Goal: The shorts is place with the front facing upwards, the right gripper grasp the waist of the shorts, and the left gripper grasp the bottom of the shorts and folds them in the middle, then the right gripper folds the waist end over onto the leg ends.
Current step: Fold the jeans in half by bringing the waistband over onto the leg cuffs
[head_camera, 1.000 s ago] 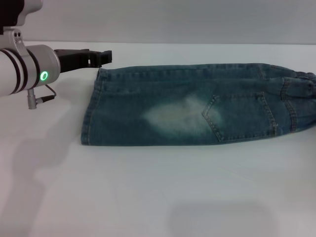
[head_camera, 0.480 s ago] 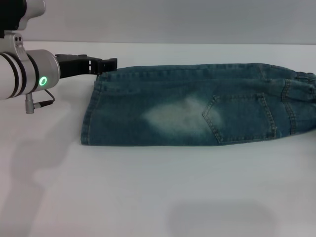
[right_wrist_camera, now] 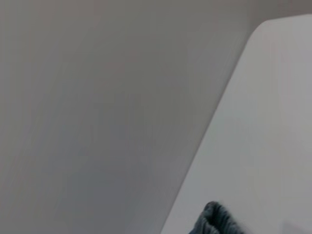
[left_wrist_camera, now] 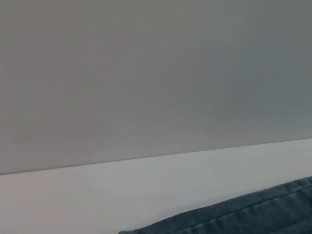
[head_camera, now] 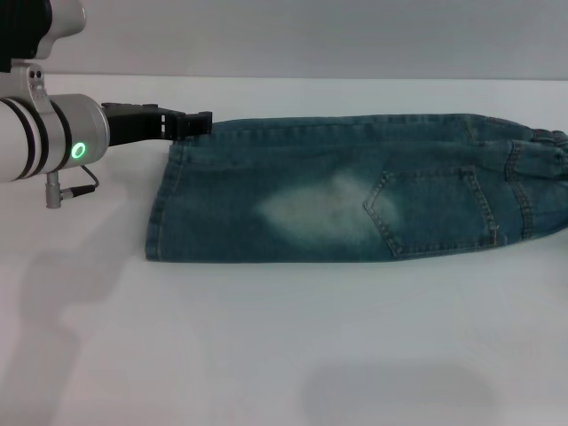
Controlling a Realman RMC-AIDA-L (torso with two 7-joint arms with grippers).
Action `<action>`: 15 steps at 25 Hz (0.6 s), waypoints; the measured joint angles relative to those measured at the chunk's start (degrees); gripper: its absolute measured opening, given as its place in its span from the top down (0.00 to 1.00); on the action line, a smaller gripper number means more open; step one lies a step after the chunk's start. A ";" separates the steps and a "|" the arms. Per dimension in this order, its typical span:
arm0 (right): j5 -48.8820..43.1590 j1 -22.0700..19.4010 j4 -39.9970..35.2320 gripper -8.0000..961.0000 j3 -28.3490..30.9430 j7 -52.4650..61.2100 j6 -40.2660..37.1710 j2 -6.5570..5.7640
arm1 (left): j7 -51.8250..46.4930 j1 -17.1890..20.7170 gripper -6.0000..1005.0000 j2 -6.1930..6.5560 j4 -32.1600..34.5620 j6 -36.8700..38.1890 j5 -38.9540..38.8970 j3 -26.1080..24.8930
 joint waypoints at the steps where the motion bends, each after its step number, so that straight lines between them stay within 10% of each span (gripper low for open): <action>1: -0.01 -0.07 -0.04 0.34 -0.06 0.03 -0.11 0.00 | 0.00 0.00 0.15 0.00 -0.03 -0.02 0.00 0.00; 15: -0.29 0.57 -1.69 0.34 -0.80 0.05 -0.57 0.00 | 0.00 -0.19 0.15 -0.11 -0.29 -0.39 -0.08 0.36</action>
